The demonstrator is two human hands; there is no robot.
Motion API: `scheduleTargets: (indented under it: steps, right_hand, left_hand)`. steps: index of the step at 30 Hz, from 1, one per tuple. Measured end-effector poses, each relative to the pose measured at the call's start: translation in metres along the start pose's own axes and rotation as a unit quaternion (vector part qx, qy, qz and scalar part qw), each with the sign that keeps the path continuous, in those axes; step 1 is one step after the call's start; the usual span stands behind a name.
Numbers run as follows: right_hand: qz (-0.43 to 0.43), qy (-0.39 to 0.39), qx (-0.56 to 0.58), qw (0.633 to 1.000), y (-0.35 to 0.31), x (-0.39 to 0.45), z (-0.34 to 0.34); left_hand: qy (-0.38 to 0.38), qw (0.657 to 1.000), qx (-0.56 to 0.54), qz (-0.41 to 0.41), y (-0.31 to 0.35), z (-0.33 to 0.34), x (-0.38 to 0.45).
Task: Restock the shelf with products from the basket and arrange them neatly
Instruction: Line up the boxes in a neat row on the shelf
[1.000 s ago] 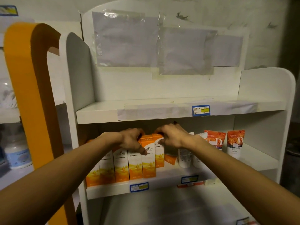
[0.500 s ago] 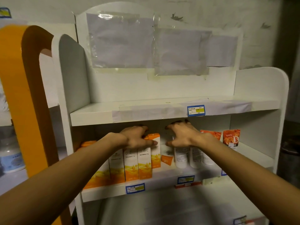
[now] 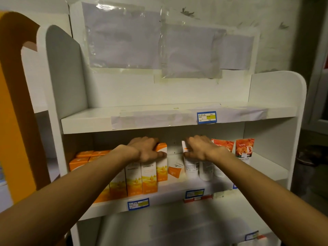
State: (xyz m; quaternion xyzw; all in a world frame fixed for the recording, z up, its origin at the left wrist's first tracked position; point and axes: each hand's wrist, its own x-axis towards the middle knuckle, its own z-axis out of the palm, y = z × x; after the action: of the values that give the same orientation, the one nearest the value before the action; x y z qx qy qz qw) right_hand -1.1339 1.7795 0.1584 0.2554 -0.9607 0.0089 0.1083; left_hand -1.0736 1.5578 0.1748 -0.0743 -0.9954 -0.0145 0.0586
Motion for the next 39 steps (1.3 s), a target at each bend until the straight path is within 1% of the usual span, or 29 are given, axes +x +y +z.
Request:
scheduleTargets:
  steps: [6, 14, 21, 27, 31, 33, 35, 36, 37, 39]
  right_hand:
    - [0.024, 0.018, 0.001, 1.0, 0.006, 0.008, 0.007]
    - [0.051, 0.035, -0.019, 0.998, 0.01, 0.008, 0.005]
    - [0.034, 0.044, -0.061, 0.997, 0.007, 0.008, 0.001]
    - [-0.009, 0.11, -0.079, 0.991, 0.001, 0.001, -0.002]
    - [-0.033, 0.144, -0.07, 0.987, -0.003, -0.008, 0.004]
    - [-0.056, 0.185, -0.081, 0.978, -0.004, -0.013, 0.01]
    - [-0.097, 0.239, -0.1, 0.961, -0.008, -0.021, 0.019]
    - [-0.117, 0.251, -0.097, 0.956, -0.011, -0.025, 0.025]
    - [-0.136, 0.248, -0.085, 0.955, -0.015, -0.029, 0.032]
    - [-0.16, 0.203, -0.074, 0.963, -0.024, -0.035, 0.052]
  left_hand:
    - [0.004, 1.0, -0.024, -0.002, -0.001, 0.008, -0.003]
    - [0.009, 1.0, -0.027, 0.003, 0.001, 0.009, -0.007]
    - [0.01, 1.0, -0.02, 0.005, 0.001, 0.009, -0.007]
    - [0.009, 1.0, -0.015, 0.004, 0.001, 0.009, -0.005]
    - [0.008, 1.0, -0.015, 0.002, 0.001, 0.009, -0.005]
    - [0.007, 1.0, -0.013, 0.002, 0.001, 0.01, -0.005]
    - [0.011, 1.0, -0.011, 0.003, 0.001, 0.01, -0.004]
    - [0.013, 1.0, -0.009, 0.003, 0.001, 0.01, -0.004]
    - [0.015, 1.0, -0.007, 0.004, 0.001, 0.01, -0.004]
    - [0.016, 1.0, 0.001, 0.006, 0.0, 0.009, -0.004]
